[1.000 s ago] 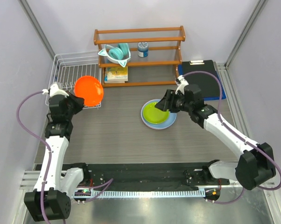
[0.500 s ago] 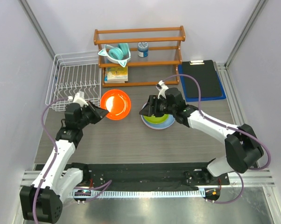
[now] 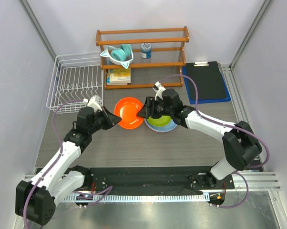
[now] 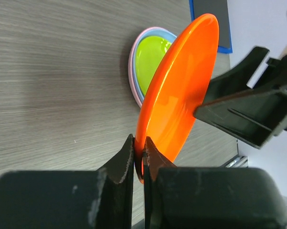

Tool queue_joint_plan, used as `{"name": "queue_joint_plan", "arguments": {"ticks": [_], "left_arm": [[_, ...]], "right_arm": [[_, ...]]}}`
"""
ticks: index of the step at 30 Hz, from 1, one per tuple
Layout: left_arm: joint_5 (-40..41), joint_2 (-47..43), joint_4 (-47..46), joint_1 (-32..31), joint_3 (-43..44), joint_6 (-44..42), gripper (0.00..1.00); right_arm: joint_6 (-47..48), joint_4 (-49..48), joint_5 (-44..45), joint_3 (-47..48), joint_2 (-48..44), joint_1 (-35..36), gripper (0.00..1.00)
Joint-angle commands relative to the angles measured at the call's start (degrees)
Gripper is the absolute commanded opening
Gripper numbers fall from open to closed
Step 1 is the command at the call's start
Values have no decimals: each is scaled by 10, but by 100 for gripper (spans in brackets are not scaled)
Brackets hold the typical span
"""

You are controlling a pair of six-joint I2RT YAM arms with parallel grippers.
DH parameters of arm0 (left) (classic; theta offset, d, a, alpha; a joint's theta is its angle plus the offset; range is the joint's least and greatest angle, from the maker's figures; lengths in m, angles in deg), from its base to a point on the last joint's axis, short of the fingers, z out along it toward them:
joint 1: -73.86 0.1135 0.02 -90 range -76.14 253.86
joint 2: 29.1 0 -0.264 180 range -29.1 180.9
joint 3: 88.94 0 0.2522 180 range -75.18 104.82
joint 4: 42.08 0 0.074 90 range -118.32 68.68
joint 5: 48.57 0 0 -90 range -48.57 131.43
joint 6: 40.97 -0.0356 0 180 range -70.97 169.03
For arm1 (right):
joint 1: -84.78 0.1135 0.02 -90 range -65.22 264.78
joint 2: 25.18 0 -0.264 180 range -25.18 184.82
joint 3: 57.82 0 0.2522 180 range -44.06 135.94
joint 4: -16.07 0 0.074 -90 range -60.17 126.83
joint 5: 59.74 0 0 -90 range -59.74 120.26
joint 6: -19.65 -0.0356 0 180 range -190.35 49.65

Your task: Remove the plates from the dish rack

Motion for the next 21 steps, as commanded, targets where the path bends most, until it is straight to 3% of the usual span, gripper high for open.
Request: {"name": "queue_joint_plan", "arguments": {"ticks": [1,5,10,13,14,15,16,18,20,21], "left_arm": [[10,0,-49,-35,8,-11,0],[1,1,-50,-52,14,-25,0],[-21,7,-80,-69,17,-42,0],[-32,10,-90,-70,12,-44,0],[-26,11,-89,-70,12,-45,4],[-23,11,-86,-70,12,-48,18],[-17,11,-83,-70,13,-50,21],[-2,18,-70,-70,24,-66,20],[19,22,-38,-70,34,-80,29],[30,24,-34,-70,40,-86,22]], "right_arm": [[-5,-27,7,24,23,4,59],[-4,-36,8,12,30,4,44],[-5,-57,-6,2,34,3,1],[-1,-52,9,-4,23,2,1],[1,-50,18,-10,17,3,1],[1,-45,27,-12,10,2,1],[1,-42,45,-16,-5,1,1],[4,-22,64,-18,-18,-2,1],[12,-6,93,-20,-38,-5,1],[13,6,101,-21,-45,-5,1]]}}
